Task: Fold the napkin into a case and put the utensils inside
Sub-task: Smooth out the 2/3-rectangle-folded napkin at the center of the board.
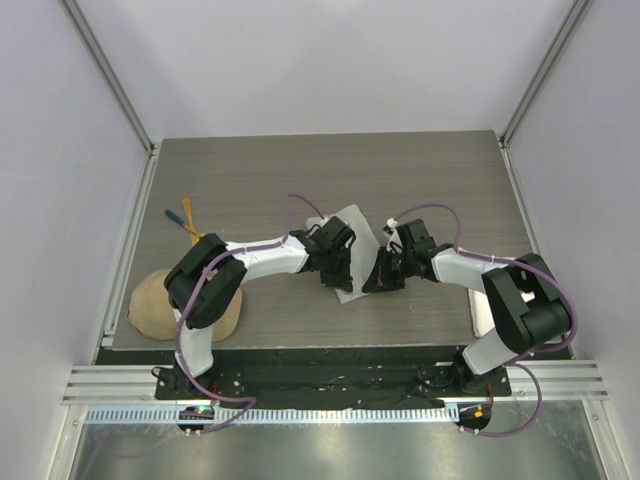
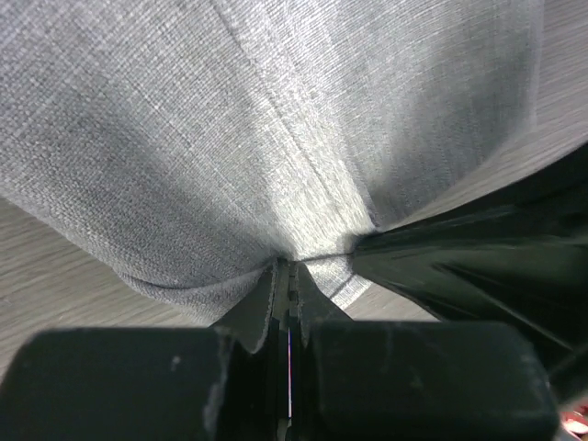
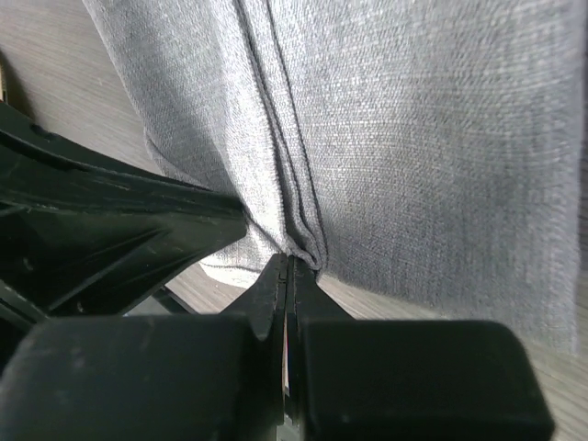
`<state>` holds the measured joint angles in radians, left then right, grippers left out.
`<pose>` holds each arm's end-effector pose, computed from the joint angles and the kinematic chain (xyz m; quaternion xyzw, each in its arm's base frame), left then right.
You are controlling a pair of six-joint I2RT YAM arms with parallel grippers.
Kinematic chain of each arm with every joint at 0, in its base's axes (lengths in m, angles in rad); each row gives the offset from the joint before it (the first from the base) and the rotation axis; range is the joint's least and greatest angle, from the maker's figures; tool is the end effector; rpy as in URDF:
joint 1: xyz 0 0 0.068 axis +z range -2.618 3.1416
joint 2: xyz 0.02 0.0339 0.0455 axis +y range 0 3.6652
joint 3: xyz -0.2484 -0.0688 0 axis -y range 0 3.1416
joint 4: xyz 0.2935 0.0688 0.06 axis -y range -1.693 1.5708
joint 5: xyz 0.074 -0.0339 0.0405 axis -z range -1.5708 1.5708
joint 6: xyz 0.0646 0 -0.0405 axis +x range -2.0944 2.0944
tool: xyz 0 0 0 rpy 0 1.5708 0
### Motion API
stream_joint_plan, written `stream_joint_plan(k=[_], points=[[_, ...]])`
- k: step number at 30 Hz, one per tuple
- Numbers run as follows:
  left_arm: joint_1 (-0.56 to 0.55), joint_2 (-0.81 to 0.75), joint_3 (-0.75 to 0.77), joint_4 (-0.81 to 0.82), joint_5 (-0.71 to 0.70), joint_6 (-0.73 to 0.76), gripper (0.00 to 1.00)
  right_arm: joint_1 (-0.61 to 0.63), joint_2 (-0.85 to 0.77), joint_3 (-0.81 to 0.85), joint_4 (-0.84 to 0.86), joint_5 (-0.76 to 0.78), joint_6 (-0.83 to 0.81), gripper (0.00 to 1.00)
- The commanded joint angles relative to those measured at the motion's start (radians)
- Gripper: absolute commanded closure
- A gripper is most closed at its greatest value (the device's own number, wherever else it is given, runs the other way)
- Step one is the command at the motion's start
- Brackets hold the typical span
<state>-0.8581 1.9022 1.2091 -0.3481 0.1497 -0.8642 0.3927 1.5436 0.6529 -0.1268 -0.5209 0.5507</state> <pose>0.2769 -0.3351 0.0880 0.0166 0.9625 -0.2450 0.1153 0.2767 0.1494 0.0607 0.0032 0.9322 0.3406 0.1225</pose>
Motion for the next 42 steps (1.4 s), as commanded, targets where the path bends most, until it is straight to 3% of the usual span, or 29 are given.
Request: stream_joint_plan(k=[1, 13, 19, 26, 34, 42], points=[[-0.004, 0.017, -0.011, 0.003, -0.061, 0.022, 1.0, 0.005, -0.065, 0.073, -0.071, 0.061, -0.041, 0.99], [0.011, -0.048, 0.058, -0.052, -0.046, 0.076, 1.0, 0.005, 0.082, 0.037, 0.055, -0.034, -0.063, 0.99], [0.168, -0.013, 0.144, -0.077, 0.06, 0.083, 1.0, 0.003, 0.059, 0.033, 0.044, -0.013, -0.064, 0.99], [0.304, 0.064, 0.217, 0.018, 0.117, 0.073, 1.0, 0.003, 0.067, 0.056, 0.015, -0.004, -0.089, 0.99], [0.36, 0.119, 0.248, 0.047, 0.143, 0.045, 1.0, 0.003, 0.067, 0.062, 0.012, -0.024, -0.087, 0.99], [0.363, 0.276, 0.264, 0.271, 0.203, 0.007, 1.0, 0.003, 0.073, 0.053, 0.019, -0.03, -0.087, 0.99]])
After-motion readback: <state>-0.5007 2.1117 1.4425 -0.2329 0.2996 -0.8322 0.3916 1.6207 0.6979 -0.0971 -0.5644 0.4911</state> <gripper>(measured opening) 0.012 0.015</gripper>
